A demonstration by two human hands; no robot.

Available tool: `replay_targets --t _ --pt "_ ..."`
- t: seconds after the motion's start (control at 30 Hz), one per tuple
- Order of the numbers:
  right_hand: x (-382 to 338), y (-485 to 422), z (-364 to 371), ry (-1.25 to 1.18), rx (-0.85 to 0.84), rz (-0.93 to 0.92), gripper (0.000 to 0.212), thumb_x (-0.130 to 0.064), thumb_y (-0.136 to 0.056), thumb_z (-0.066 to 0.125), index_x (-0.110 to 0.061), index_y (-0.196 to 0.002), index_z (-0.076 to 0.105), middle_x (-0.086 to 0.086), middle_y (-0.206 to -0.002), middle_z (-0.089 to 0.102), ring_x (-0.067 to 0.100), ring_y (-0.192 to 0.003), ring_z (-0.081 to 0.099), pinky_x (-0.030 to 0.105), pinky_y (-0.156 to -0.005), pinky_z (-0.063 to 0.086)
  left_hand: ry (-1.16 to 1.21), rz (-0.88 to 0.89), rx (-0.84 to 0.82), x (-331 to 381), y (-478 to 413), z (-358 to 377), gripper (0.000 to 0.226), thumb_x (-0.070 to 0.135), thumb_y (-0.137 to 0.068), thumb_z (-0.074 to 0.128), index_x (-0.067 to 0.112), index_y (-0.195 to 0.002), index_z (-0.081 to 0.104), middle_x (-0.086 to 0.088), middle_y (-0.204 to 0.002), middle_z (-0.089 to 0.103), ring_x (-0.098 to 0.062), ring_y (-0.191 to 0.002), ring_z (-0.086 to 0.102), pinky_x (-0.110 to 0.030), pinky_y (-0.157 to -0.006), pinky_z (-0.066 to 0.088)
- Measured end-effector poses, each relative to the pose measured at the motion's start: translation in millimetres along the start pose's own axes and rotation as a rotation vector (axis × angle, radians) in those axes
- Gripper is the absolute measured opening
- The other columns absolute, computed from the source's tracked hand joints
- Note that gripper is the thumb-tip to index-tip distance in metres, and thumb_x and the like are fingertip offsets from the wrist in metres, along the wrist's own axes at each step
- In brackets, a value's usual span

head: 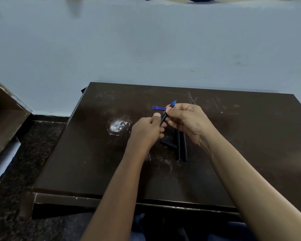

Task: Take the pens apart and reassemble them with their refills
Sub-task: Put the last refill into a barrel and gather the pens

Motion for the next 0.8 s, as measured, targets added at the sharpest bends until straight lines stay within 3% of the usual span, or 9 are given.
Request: replay_targets --t 0.07,0.2,0.3,0.4,0.57,0.67,0.8 --pt "0.5 -0.5 -1.3 0.004 0.004 0.001 0.02 -0.009 -0.086 0.067 -0.013 -0.066 0.064 -0.002 -0.063 0.064 0.007 -0.061 0.062 0.019 -0.062 0.053 -0.023 0.01 -0.013 1.6 0.5 1.2 0.038 0.036 -0.099 0.041 0.02 -0.082 0.07 0.004 -0.083 0.07 -0.005 -0.066 0.06 -0.017 -0.052 0.036" --pt "1.7 -1.4 -0.8 0.022 -0.001 0.001 0.018 -0.01 -0.086 0.067 -0.013 -0.068 0.064 -0.005 -0.059 0.065 0.007 -0.063 0.064 0.02 -0.064 0.053 -0.058 0.049 0.006 2.5 1.6 -2.9 0.017 0.036 -0.089 0.061 0.019 -0.091 0.065 0.003 -0.082 0.069 -0.009 -0.073 0.064 -0.021 -0.057 0.042" --pt "0.9 -1.8 -0.2 0.008 -0.006 -0.01 0.024 -0.009 -0.086 0.067 -0.014 -0.063 0.062 -0.005 -0.06 0.064 0.006 -0.061 0.063 0.019 -0.064 0.053 -0.017 0.016 -0.001 2.1 2.5 -0.2 0.031 0.042 -0.095 0.049 0.018 -0.093 0.066 0.001 -0.085 0.07 -0.006 -0.068 0.062 -0.019 -0.055 0.041" --pt "0.1 -1.2 -0.2 0.021 -0.012 -0.014 0.023 -0.009 -0.086 0.067 -0.014 -0.064 0.064 -0.004 -0.059 0.064 0.007 -0.061 0.062 0.02 -0.064 0.053 -0.024 0.006 -0.003 4.0 3.7 0.2 0.04 0.035 -0.1 0.038 0.016 -0.088 0.071 0.004 -0.081 0.071 -0.004 -0.064 0.061 -0.015 -0.052 0.037" --pt "0.4 -1.7 -0.3 0.031 -0.02 -0.02 0.027 -0.011 -0.086 0.067 -0.015 -0.06 0.062 -0.003 -0.061 0.065 0.007 -0.062 0.062 0.02 -0.064 0.052 -0.036 0.055 -0.002 6.1 4.7 -1.9 0.018 0.033 -0.094 0.055 0.019 -0.095 0.067 0.006 -0.087 0.071 -0.001 -0.065 0.06 -0.017 -0.056 0.039" --pt "1.7 -2.1 1.2 -0.019 -0.044 0.011 0.01 -0.015 -0.091 0.061 -0.014 -0.082 0.067 0.0 -0.079 0.068 0.009 -0.074 0.062 0.022 -0.074 0.051 -0.049 0.061 -0.034 7.6 3.5 2.3 0.02 0.029 -0.097 0.048 0.023 -0.086 0.064 0.007 -0.083 0.071 -0.001 -0.062 0.052 -0.021 -0.057 0.037" --pt "6.4 -1.5 5.0 -0.142 -0.124 0.098 0.024 -0.006 -0.098 0.044 -0.016 -0.106 0.065 -0.001 -0.104 0.071 0.01 -0.09 0.065 0.023 -0.084 0.049 -0.063 0.046 -0.067 7.8 2.7 6.2 0.031 0.028 -0.1 0.041 0.029 -0.079 0.063 0.01 -0.079 0.07 0.0 -0.062 0.047 -0.026 -0.068 0.038"
Point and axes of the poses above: each hand's wrist, its own y-axis away from the middle knuckle, its own z-axis out of the palm, x = y × z, the point moved 10 cm from there along -y, towards the middle knuckle
